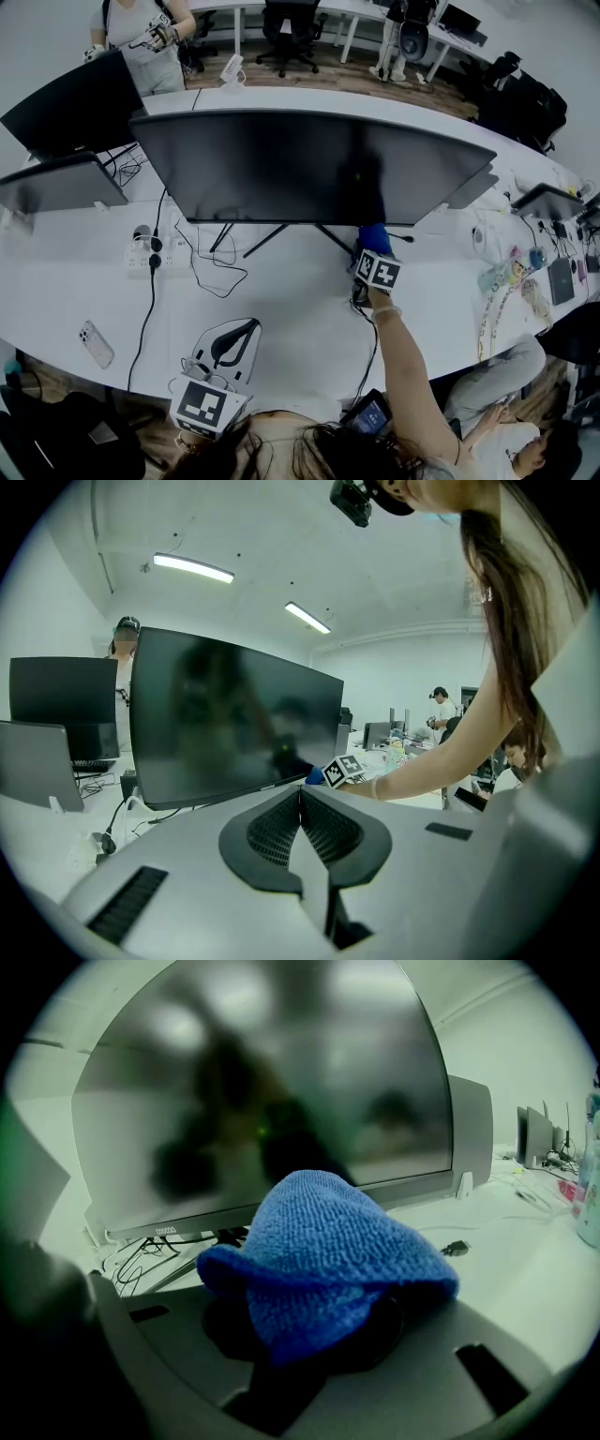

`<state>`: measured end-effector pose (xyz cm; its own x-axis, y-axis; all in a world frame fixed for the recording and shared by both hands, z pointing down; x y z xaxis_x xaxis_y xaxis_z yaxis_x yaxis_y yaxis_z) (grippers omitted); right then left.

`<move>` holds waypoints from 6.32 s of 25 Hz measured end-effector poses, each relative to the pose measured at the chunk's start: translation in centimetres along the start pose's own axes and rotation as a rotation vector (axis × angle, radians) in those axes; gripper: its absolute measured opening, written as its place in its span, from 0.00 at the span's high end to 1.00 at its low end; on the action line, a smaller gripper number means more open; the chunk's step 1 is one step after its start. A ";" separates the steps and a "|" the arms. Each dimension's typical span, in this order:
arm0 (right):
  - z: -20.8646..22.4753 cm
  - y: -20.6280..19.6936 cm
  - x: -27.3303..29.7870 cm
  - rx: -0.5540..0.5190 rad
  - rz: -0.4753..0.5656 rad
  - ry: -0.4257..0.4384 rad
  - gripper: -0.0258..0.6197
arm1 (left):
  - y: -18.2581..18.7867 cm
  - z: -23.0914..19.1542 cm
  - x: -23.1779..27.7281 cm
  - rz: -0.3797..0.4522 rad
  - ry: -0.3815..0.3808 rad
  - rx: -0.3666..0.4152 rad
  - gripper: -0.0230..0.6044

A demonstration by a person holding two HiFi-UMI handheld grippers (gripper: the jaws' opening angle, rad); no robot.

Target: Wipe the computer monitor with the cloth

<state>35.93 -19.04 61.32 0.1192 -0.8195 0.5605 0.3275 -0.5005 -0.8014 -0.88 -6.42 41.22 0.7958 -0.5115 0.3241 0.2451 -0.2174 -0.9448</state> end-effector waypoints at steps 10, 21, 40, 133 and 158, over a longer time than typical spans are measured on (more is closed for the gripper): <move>-2.3 -0.6 0.5 -0.007 0.000 0.001 0.81 | -0.9 -1.9 -1.5 -0.002 0.008 -0.009 0.95; -5.2 -1.1 1.0 0.004 0.001 0.001 0.81 | -1.4 -3.7 -3.3 0.005 0.023 -0.025 0.95; -9.5 -1.7 1.4 0.011 0.014 0.000 0.81 | -2.4 -6.6 -6.5 0.015 0.023 -0.020 0.95; -19.7 -3.6 4.0 0.013 -0.045 0.158 0.81 | 0.1 -6.3 -7.0 0.002 0.084 -0.002 0.95; -24.0 -4.2 4.4 -0.011 -0.062 0.160 0.80 | -0.2 -9.3 -8.7 0.030 0.068 -0.024 0.95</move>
<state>12.64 -27.28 62.16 -0.0516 -0.8207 0.5691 0.3195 -0.5534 -0.7692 -13.04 -9.63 39.02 0.7631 -0.5729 0.2992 0.2076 -0.2211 -0.9529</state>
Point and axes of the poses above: the fingertips, and each gripper's own axes: x forward along the fingers, z to its right, y out of its top, the point moved 5 cm from there along -x, backward along the fingers, and after that the axes turned 1 degree about x, right-handed, at the moved point
